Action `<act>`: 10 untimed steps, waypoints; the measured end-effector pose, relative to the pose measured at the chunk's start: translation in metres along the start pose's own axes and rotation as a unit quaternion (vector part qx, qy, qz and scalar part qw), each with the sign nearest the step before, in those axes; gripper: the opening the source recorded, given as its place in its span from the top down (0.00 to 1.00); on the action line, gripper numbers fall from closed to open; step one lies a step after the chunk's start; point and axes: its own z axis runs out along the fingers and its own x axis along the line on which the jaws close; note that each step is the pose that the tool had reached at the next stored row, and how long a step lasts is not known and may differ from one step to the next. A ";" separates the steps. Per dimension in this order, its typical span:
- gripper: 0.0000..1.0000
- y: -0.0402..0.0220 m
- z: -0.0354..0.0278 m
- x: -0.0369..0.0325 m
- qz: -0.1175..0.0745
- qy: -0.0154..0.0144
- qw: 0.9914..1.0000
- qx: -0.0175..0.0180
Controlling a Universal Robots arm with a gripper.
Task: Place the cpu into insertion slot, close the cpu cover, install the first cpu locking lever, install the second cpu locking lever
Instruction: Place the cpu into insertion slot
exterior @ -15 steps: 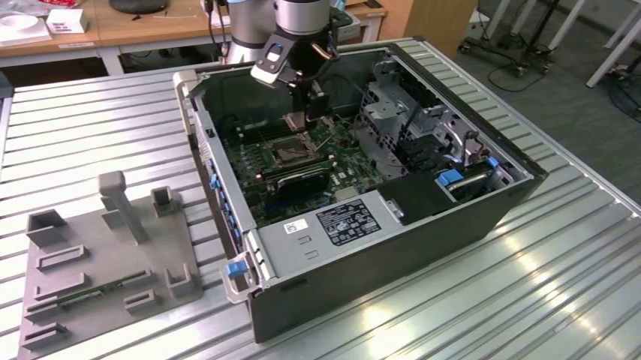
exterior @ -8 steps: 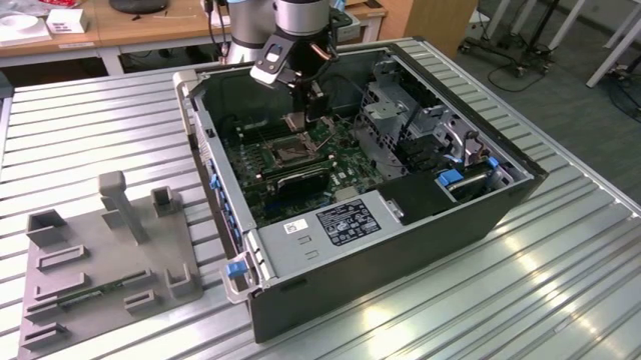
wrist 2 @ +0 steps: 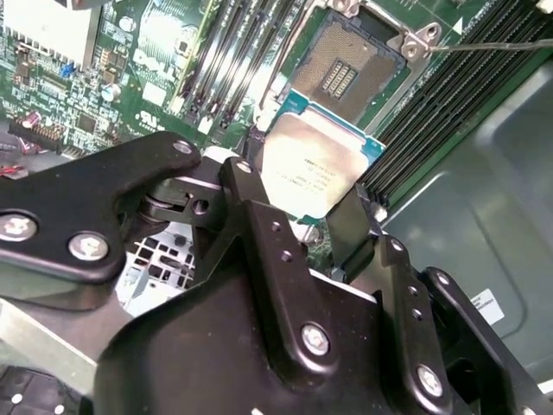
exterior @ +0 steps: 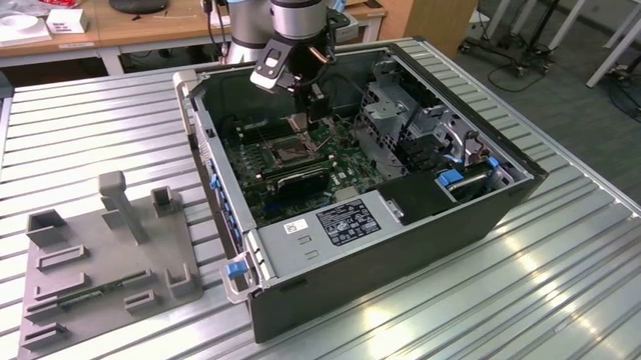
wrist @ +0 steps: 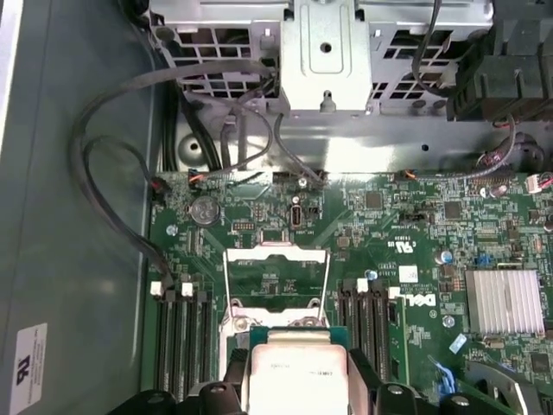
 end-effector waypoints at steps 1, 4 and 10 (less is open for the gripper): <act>0.46 -0.0007 0.0008 0.0000 -0.001 0.000 1.000 0.000; 0.46 -0.0025 0.0032 0.0000 -0.009 0.001 1.000 0.000; 0.46 -0.0038 0.0043 0.0001 -0.014 0.002 1.000 0.000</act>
